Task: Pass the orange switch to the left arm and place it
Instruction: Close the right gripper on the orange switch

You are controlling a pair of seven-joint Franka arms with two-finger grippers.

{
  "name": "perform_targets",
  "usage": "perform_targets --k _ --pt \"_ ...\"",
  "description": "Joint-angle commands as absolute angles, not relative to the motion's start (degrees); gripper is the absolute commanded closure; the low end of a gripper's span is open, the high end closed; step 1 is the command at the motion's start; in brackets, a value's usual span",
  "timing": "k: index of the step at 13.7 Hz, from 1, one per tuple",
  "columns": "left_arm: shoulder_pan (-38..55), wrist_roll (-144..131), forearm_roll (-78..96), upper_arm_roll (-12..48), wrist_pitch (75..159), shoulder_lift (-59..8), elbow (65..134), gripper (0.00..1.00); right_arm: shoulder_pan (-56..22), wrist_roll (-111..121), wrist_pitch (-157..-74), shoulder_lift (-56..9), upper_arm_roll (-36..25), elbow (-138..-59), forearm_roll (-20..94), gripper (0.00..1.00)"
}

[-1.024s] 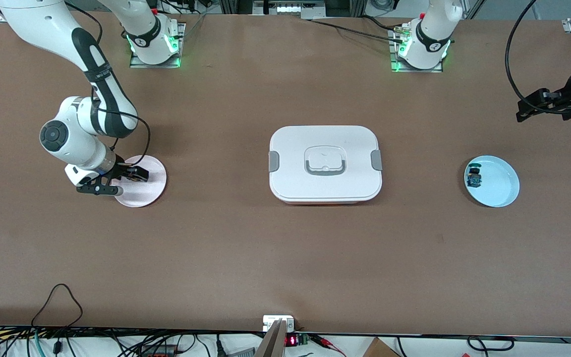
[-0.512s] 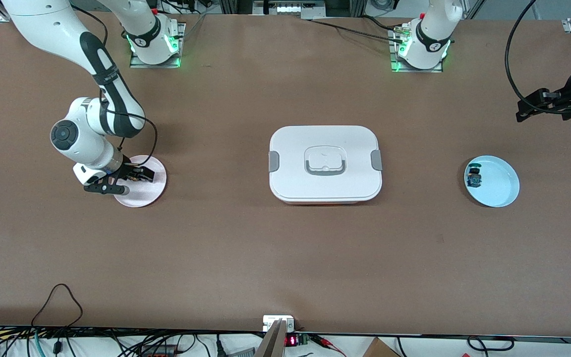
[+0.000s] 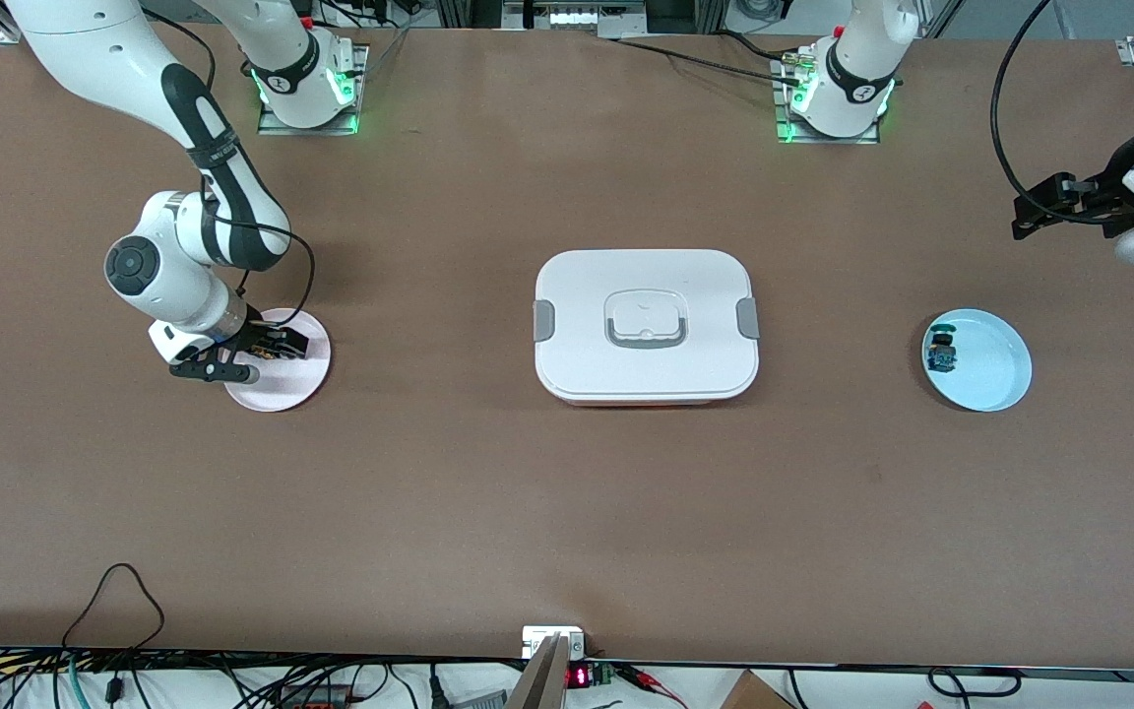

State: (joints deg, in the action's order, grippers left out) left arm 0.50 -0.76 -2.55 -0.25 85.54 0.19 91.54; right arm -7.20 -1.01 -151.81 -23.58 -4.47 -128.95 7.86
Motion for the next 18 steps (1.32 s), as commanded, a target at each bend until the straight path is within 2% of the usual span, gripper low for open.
perform_targets --k 1,6,7,9,11,13,14,16,18 --pt "0.79 0.00 -2.46 -0.09 87.35 -1.84 90.35 0.00 -7.29 -1.58 -152.58 -23.12 -4.39 -129.90 8.79 0.00" --pt "0.79 0.09 0.96 0.70 93.60 -5.18 89.82 0.00 -7.30 -1.50 -152.66 -23.12 -4.39 -130.69 8.79 0.01" --pt "0.79 0.09 1.31 0.70 93.69 -5.19 89.82 0.00 -7.38 -1.41 -152.75 -23.03 -4.39 -130.87 8.79 0.05" --pt "0.88 0.09 1.41 0.79 93.69 -5.19 89.82 0.00 -7.38 -0.97 -152.58 -22.85 -4.39 -131.13 8.79 0.24" --pt "0.88 0.09 1.49 0.79 93.69 -5.19 89.82 0.00 -7.38 -0.36 -152.49 -22.59 -4.39 -131.22 8.79 0.50" --pt "0.62 0.09 2.55 0.70 93.69 -5.19 89.82 0.00 -7.64 0.43 -152.14 -22.24 -4.39 -131.22 8.61 0.71" --pt "0.44 0.09 2.64 0.70 93.69 -5.19 89.82 0.00 -8.60 1.22 -151.27 -22.06 -4.48 -130.96 8.61 0.79" --pt "0.53 0.18 2.72 0.70 93.78 -5.80 90.00 0.00 -8.88 2.02 -150.38 -21.19 -4.48 -130.61 8.53 0.87" --pt "0.70 0.09 4.64 0.70 94.56 -6.85 90.00 0.00 -9.23 3.95 -150.12 -20.22 -4.40 -129.82 8.44 0.90"
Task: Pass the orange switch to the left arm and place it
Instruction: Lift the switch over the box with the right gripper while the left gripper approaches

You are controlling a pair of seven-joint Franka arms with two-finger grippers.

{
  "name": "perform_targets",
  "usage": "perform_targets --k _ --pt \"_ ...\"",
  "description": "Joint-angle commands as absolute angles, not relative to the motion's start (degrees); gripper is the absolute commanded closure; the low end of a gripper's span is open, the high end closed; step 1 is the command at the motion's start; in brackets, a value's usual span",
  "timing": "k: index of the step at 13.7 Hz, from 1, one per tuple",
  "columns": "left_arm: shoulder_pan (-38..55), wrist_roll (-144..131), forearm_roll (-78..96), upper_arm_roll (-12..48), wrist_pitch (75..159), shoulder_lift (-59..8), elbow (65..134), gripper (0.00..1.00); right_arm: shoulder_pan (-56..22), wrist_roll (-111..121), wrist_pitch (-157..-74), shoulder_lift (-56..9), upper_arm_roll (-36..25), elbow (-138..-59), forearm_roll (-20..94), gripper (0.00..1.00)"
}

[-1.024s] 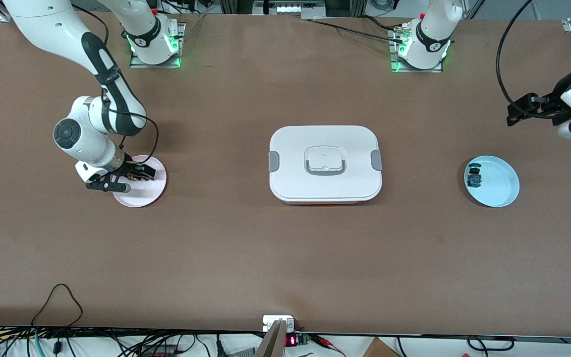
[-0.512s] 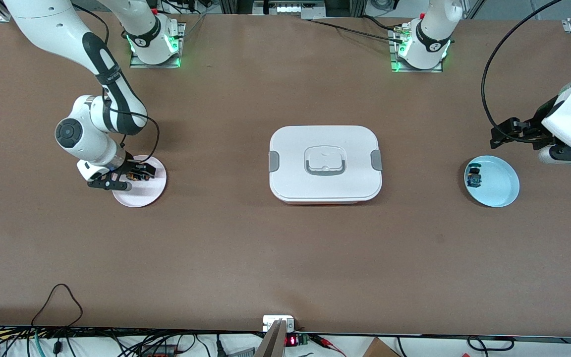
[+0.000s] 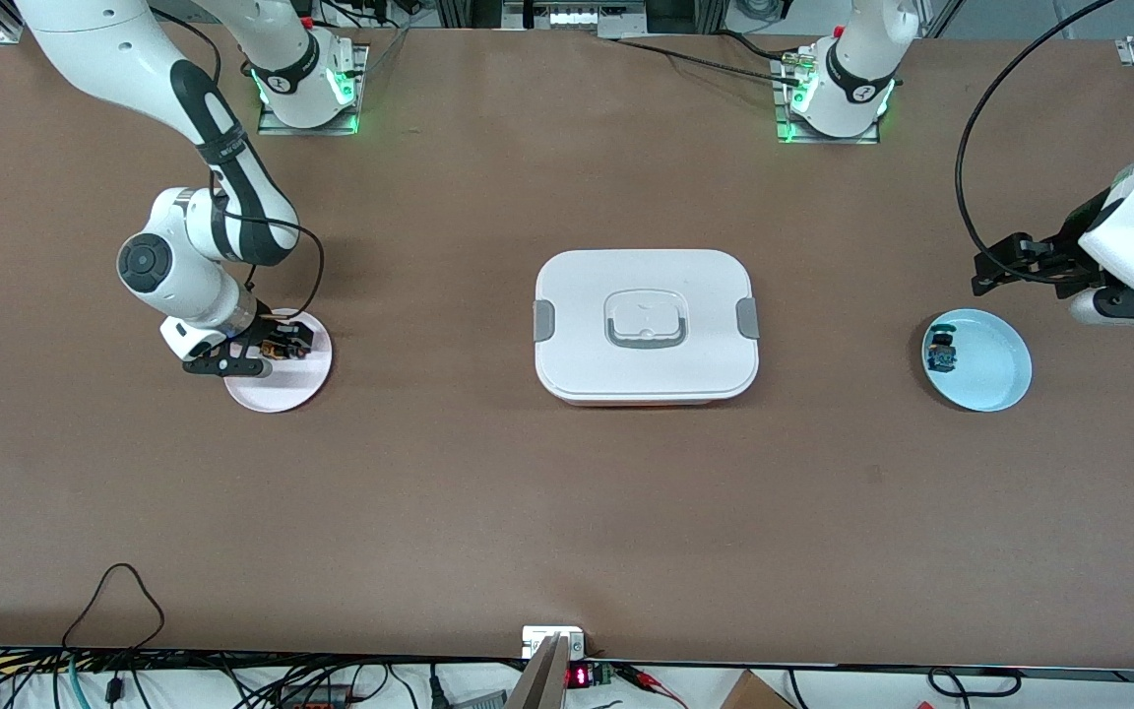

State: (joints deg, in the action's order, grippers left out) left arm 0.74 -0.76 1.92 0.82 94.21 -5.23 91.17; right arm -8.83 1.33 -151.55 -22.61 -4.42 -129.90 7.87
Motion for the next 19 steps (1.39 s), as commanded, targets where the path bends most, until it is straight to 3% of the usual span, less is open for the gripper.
perform_targets --k 1,6,11,15,19 --pt "0.62 0.17 6.66 0.70 94.83 -8.07 90.00 0.00 -10.01 4.74 -148.73 -19.17 -4.39 -129.21 8.44 0.91" --pt "0.00 1.66 24.32 0.79 92.21 -12.83 90.00 0.00 -10.02 11.14 -125.55 -17.93 -4.39 -111.40 8.44 0.94" --pt "3.08 4.31 43.98 3.25 90.97 -15.90 90.44 0.00 -10.72 24.85 -120.15 -15.30 -4.31 -101.97 10.89 0.98" --pt "2.90 4.39 65.34 6.85 91.40 -17.66 95.25 0.00 -13.18 33.28 -116.89 -12.66 -2.29 -97.21 26.77 0.99" --pt "2.81 5.62 78.21 9.05 91.58 -17.23 100.37 0.00 -14.67 56.80 -117.60 -12.39 0.17 -97.03 51.63 0.99"
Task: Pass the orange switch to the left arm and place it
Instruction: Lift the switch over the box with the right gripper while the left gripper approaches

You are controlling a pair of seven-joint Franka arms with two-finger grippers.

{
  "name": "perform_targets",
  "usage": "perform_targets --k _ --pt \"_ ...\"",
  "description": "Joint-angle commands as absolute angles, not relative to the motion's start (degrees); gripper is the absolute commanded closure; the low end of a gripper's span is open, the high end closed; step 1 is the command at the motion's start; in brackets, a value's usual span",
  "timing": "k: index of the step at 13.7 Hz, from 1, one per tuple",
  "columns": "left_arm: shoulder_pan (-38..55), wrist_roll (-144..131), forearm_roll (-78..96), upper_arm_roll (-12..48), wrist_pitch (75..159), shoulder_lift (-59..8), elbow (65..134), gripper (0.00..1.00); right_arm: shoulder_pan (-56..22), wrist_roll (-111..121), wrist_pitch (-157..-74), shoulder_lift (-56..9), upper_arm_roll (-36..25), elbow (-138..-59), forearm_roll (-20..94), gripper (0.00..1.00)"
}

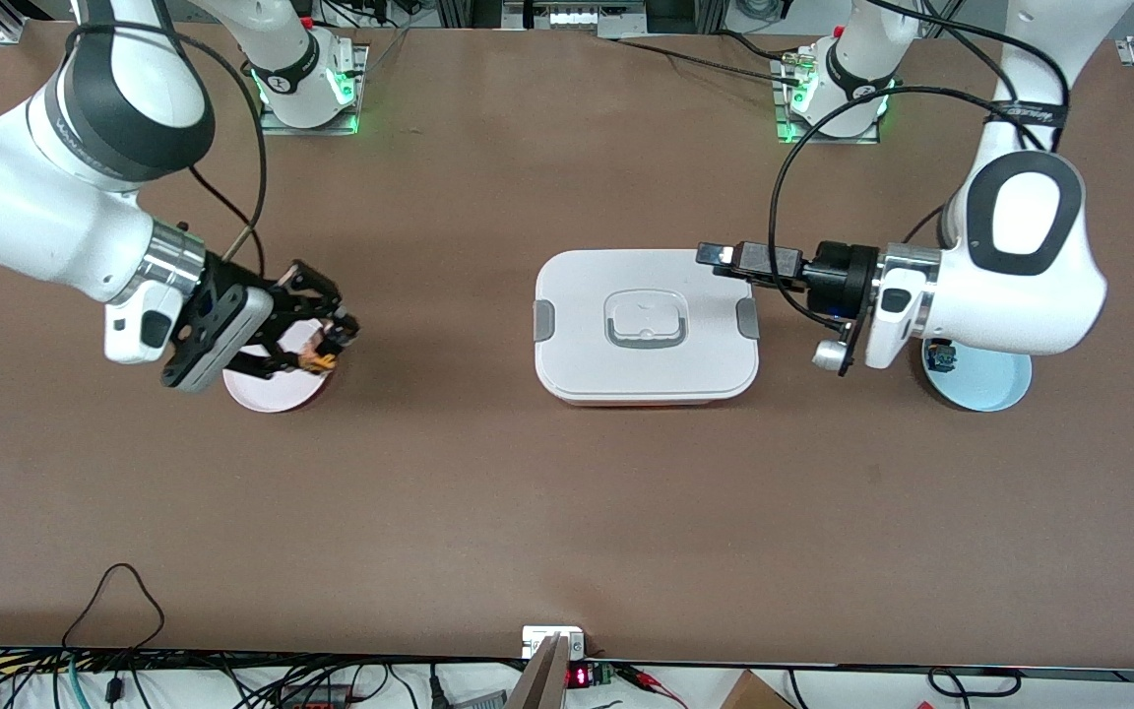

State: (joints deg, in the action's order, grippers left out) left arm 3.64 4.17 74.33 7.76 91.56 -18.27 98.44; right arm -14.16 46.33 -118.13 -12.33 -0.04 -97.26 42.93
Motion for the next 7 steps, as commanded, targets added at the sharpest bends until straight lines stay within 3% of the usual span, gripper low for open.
perform_targets --k 1,7 --pt "2.81 5.97 80.48 10.10 91.76 -17.49 100.55 0.00 -15.03 63.39 -117.68 -12.39 0.18 -97.12 55.51 0.99" --pt "2.81 17.66 97.18 21.07 106.49 -17.67 106.08 0.00 -18.62 95.76 -113.66 -15.46 0.18 -98.17 75.98 0.99"
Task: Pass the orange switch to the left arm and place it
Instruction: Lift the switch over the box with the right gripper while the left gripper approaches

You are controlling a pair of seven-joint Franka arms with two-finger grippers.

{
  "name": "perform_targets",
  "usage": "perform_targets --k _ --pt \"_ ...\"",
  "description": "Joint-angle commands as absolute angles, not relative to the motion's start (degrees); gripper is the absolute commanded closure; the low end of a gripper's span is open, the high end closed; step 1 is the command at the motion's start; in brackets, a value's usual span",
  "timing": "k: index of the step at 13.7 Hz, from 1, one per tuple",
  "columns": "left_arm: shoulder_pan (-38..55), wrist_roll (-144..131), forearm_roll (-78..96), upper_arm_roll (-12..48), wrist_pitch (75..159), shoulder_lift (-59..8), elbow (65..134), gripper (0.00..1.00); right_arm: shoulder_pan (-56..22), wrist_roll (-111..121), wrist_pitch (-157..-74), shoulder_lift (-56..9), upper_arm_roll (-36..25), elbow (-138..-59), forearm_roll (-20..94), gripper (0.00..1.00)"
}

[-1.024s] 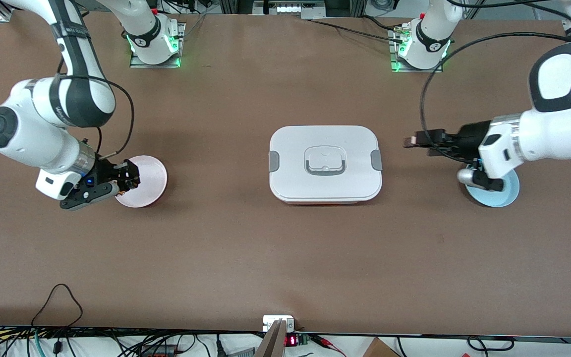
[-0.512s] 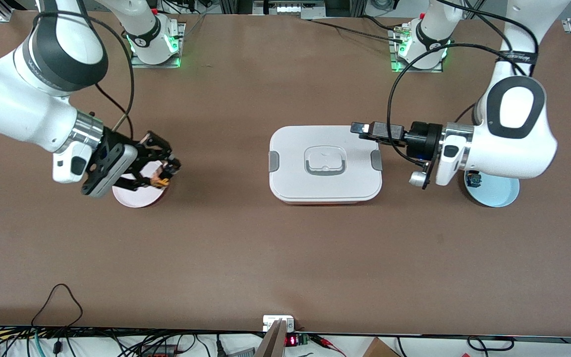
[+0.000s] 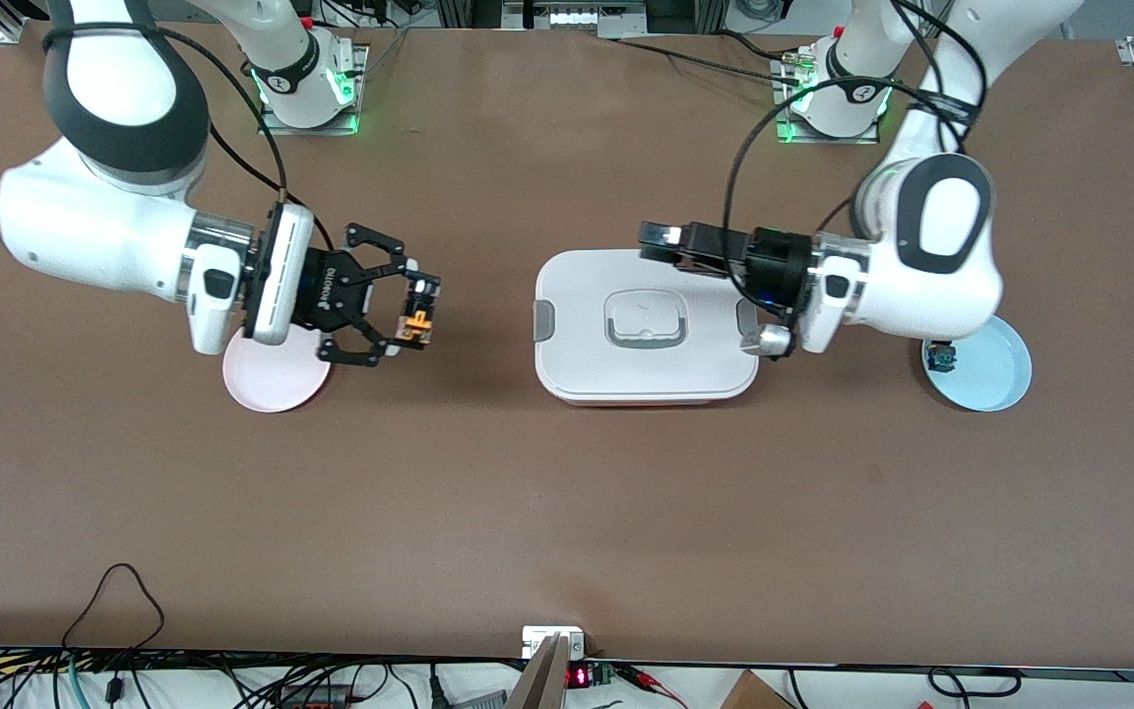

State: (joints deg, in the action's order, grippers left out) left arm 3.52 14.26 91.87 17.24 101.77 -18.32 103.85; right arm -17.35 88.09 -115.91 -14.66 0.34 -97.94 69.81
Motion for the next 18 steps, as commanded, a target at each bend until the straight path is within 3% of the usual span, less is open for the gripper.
perform_targets --k 1,6,12,13,14,15,18 --pt "2.90 18.28 99.38 22.83 109.66 -17.75 106.08 0.00 -19.24 99.37 -112.34 -15.99 0.18 -98.26 80.55 0.99" --pt "3.95 21.87 108.10 25.58 114.78 -19.41 105.21 0.00 -21.18 104.50 -106.71 -18.19 0.18 -99.32 96.40 0.99" --pt "7.64 26.72 115.75 25.58 121.98 -20.83 102.22 0.00 -26.62 104.41 -107.40 -18.90 0.18 -99.40 100.54 0.99" --pt "8.26 26.72 115.75 25.58 122.08 -20.92 102.13 0.06 -26.72 104.07 -107.49 -18.90 0.09 -99.40 100.63 0.99" --pt "8.35 26.72 115.75 25.58 122.08 -20.92 102.13 0.22 -26.72 104.06 -107.49 -18.90 0.09 -99.40 100.63 0.99" --pt "8.26 26.63 115.75 25.58 121.99 -20.74 102.30 0.28 -26.72 104.15 -107.49 -18.90 0.17 -99.40 100.55 0.99" --pt "8.00 25.93 115.66 25.58 121.73 -19.78 103.18 0.25 -26.72 103.80 -107.58 -18.90 0.17 -99.32 100.72 0.99"
